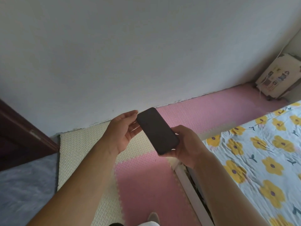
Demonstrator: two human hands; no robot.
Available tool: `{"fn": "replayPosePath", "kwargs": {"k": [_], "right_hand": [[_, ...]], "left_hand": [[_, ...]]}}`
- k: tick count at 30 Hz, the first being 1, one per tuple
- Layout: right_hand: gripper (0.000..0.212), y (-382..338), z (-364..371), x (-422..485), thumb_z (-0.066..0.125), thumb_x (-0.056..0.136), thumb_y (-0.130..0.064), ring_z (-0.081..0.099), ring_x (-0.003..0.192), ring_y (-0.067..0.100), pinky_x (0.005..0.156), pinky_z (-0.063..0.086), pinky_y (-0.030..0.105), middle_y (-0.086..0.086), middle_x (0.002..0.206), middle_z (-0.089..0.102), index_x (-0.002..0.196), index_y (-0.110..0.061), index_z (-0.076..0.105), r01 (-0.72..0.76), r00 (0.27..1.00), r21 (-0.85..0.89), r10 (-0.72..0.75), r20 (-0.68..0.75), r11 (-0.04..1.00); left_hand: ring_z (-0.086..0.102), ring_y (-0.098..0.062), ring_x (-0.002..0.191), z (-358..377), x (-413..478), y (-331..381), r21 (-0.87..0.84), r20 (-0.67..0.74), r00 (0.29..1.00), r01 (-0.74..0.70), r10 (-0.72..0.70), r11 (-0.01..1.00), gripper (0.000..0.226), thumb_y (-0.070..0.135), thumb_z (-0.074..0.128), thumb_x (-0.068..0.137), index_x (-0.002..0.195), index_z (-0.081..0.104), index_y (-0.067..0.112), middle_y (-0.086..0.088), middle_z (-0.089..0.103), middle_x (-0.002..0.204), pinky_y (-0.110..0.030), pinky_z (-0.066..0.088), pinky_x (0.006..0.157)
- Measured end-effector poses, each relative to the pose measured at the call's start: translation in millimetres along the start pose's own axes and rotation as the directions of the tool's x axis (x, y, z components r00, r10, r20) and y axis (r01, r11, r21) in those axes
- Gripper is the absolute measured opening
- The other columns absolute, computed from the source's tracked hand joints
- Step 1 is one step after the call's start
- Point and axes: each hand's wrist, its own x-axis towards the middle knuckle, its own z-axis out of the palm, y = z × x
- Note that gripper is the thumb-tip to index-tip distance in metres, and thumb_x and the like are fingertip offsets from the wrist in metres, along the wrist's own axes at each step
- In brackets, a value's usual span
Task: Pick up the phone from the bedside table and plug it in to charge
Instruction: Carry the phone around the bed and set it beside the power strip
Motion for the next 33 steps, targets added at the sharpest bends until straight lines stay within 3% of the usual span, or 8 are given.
{"fn": "replayPosePath", "kwargs": {"k": [16,22,30,33], "right_hand": [[0.027,-61.1,52.0,138.7,0.053,0.09,-0.009,0.074,0.085,0.048,0.067,0.061,0.057,0.029,0.097,0.072,0.114,0.003,0.057,0.092,0.986,0.095,-0.078,-0.146,0.991],[0.014,-84.1,72.7,179.7,0.054,0.09,-0.007,0.074,0.082,0.048,0.064,0.061,0.056,0.028,0.092,0.071,0.1,0.002,0.059,0.159,0.963,0.15,-0.12,-0.241,0.976],[0.021,-124.0,50.2,216.9,0.056,0.091,-0.009,0.073,0.082,0.044,0.066,0.062,0.053,0.03,0.101,0.065,0.107,0.002,0.062,0.238,0.931,0.203,-0.164,-0.325,0.95],[0.019,-140.1,27.9,232.5,0.056,0.091,-0.009,0.074,0.08,0.045,0.065,0.062,0.054,0.03,0.094,0.069,0.104,0.003,0.063,0.264,0.919,0.213,-0.178,-0.352,0.941]], "left_hand": [[0.081,-0.027,0.098,3.6,177.6,84.8,0.02,0.202,0.97,0.132,-0.134,0.991,0.019,0.012,0.066,0.099,0.117,0.071,0.009,-0.014,0.083,0.107,-0.034,0.065,0.072],[0.081,-0.025,0.098,15.5,238.1,119.8,0.075,0.293,0.936,0.18,-0.194,0.981,0.018,0.014,0.063,0.102,0.114,0.074,0.007,-0.014,0.082,0.108,-0.032,0.065,0.074],[0.08,-0.025,0.101,62.6,312.0,122.9,0.119,0.384,0.878,0.259,-0.285,0.959,0.017,0.017,0.066,0.1,0.107,0.079,0.009,-0.014,0.081,0.113,-0.031,0.065,0.074],[0.08,-0.026,0.102,88.1,340.1,116.4,0.138,0.405,0.863,0.27,-0.303,0.953,0.017,0.017,0.067,0.1,0.107,0.08,0.009,-0.015,0.081,0.113,-0.032,0.065,0.074]]}}
